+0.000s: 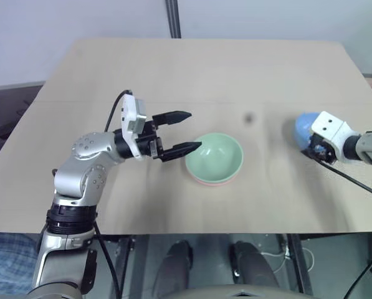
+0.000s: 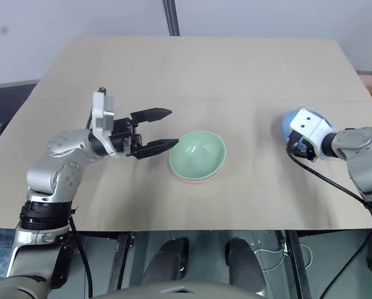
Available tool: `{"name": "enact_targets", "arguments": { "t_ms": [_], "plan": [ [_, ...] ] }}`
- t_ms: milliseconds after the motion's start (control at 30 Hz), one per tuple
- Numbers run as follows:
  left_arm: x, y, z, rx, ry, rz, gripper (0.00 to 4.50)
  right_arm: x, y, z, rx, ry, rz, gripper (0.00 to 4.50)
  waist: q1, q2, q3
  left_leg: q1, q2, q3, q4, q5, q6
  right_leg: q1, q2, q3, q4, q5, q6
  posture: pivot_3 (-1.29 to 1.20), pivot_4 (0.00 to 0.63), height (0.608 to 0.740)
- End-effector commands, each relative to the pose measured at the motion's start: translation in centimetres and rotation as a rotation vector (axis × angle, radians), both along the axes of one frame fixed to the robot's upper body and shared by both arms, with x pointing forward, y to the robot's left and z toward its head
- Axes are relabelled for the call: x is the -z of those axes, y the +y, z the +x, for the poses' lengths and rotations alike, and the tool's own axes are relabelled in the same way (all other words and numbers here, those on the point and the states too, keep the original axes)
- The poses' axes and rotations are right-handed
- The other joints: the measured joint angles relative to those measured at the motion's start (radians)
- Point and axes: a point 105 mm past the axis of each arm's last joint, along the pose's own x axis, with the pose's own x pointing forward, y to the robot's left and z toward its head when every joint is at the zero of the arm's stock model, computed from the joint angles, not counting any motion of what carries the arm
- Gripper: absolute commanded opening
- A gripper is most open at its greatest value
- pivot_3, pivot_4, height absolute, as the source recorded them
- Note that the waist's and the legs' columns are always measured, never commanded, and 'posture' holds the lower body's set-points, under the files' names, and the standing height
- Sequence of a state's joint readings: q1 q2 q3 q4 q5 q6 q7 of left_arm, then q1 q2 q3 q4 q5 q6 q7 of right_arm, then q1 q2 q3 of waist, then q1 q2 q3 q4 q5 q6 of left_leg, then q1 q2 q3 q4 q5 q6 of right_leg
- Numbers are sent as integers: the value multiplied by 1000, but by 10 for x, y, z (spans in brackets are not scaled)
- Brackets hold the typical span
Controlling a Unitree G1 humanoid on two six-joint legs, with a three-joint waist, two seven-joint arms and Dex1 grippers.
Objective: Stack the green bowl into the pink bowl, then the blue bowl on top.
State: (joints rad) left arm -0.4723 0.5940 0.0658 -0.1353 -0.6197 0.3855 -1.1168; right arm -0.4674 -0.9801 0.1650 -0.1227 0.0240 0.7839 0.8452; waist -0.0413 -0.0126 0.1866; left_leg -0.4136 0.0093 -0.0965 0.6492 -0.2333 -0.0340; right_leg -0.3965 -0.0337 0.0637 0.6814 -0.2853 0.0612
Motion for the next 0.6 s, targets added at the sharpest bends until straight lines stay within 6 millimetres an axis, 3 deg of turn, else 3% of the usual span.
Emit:
{"name": "enact_targets", "arguments": {
  "t_ms": [33,133,367,600],
  "plan": [
    [-8,-3,-2,15,-51,6,4500,1,-4,3,2,-13,-38,1382,0,0,0,0,0,0,0,0,0,0,0,0,0,0,0,0,150,740],
    [-7,-2,-3,12,-52,8,4500,1,-2,4,-4,-10,-32,35,1,0,0,0,0,0,0,0,0,0,0,0,0,0,0,0,150,740],
    [-5,4,-4,-18,-47,14,4500,-8,11,6,-90,-33,-29,35,1,0,0,0,0,-1,1,0,0,0,0,-1,0,0,0,0,150,740],
    [3,23,-2,-101,-48,58,4500,-69,89,-1,-438,-253,149,35,-5,1,1,0,1,-1,0,0,0,0,1,0,2,0,0,0,150,740]
  ]
}}
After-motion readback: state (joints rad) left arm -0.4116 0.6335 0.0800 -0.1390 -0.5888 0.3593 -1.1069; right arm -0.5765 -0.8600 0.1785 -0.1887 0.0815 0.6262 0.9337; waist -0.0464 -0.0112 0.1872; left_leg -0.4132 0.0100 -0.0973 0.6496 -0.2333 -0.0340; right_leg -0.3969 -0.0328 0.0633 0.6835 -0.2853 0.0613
